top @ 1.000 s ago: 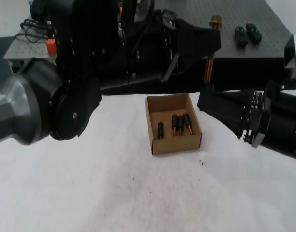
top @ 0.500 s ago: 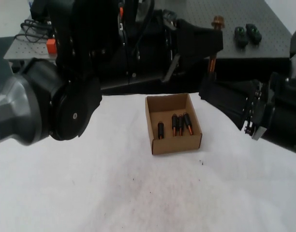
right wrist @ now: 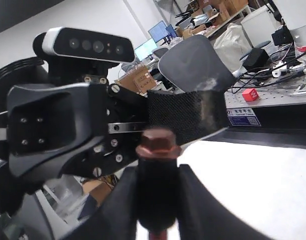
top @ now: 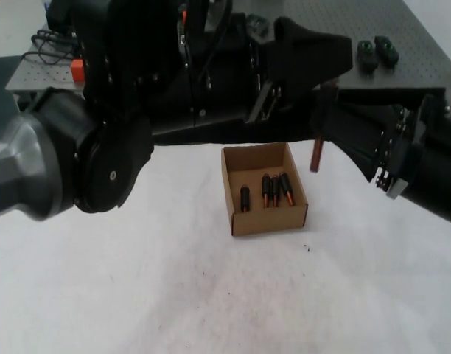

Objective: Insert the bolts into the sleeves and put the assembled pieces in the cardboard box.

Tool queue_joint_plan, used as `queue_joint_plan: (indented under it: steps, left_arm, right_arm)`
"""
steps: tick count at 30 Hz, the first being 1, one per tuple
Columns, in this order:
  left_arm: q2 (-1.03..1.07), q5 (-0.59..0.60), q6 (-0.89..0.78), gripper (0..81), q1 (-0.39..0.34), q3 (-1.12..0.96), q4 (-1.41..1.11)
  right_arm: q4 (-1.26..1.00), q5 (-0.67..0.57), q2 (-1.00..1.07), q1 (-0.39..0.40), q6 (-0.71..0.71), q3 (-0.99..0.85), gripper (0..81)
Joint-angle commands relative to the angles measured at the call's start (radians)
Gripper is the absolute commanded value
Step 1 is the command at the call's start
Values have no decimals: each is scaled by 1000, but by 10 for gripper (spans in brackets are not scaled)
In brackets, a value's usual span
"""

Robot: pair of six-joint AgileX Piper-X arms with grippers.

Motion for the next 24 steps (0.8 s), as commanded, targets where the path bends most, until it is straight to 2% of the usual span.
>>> queue_joint_plan:
  steps: [1, 4, 7, 10, 14, 17, 21, 24]
  left_arm:
    - [-10, -71, 17, 510, 6, -5, 19]
    - [-10, -121, 45, 493, 27, -5, 48]
    - [-10, -160, 80, 459, 82, -5, 141]
    - [-10, -201, 130, 308, 142, -5, 292]
    - [-23, -206, 211, 5, 195, -4, 476]
    - [-53, -243, 293, 6, 207, -5, 571]
    - [-119, -382, 407, 7, 207, -5, 702]
    - [-165, -466, 414, 7, 207, -2, 780]
  right_arm:
    - [-20, 31, 0, -49, -85, -6, 42]
    - [73, 86, 31, -103, -181, -34, 42]
    - [204, 128, 140, -129, -280, -123, 42]
    - [286, 164, 318, -126, -344, -238, 42]
    - [357, 200, 580, -98, -356, -424, 42]
    - [454, 314, 748, -66, -370, -585, 42]
    - [548, 381, 939, -23, -394, -753, 42]
    - [598, 415, 1049, 1, -394, -858, 42]
